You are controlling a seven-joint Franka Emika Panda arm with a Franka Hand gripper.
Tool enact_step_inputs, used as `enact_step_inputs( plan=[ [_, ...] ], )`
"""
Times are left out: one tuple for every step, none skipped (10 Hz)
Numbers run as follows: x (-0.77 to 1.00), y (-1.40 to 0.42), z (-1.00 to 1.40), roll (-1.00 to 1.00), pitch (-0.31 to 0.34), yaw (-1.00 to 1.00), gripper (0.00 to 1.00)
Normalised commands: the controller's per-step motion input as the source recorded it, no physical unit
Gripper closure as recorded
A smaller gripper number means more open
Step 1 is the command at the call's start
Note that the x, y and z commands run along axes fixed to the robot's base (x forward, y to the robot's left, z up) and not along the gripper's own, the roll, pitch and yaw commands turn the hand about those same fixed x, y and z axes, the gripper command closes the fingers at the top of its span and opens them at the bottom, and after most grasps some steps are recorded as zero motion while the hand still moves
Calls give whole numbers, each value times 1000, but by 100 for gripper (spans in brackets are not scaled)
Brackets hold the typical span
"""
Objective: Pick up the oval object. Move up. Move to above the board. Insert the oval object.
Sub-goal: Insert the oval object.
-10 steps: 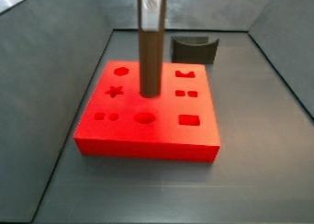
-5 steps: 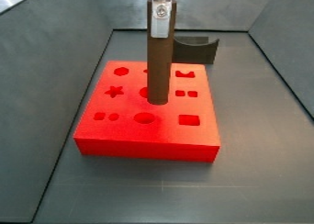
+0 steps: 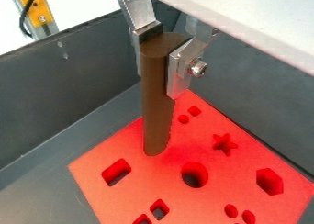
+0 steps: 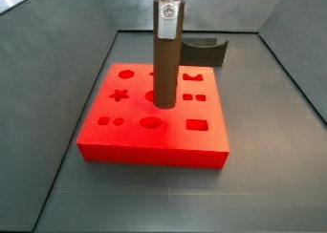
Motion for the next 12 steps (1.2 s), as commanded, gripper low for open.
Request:
enact_step_inputs(
  plan=[
    [20, 0, 0, 0, 0, 0, 100],
    [26, 0, 0, 0, 0, 0, 100],
    [29, 0, 0, 0, 0, 0, 100],
    [20, 0, 0, 0, 0, 0, 100],
    [0, -29, 0, 0, 0, 0, 100],
    [0, -31, 0, 0, 0, 0, 100],
    [106, -60, 0, 0, 0, 0, 100],
    [143, -74, -37, 0, 0, 0, 100],
    [151, -109, -43, 1, 0, -63, 100],
    [123, -86, -9, 0, 0, -43, 100],
    [0, -49, 0, 0, -26, 0, 100],
    [0, -3, 0, 0, -10, 0, 100]
  ],
)
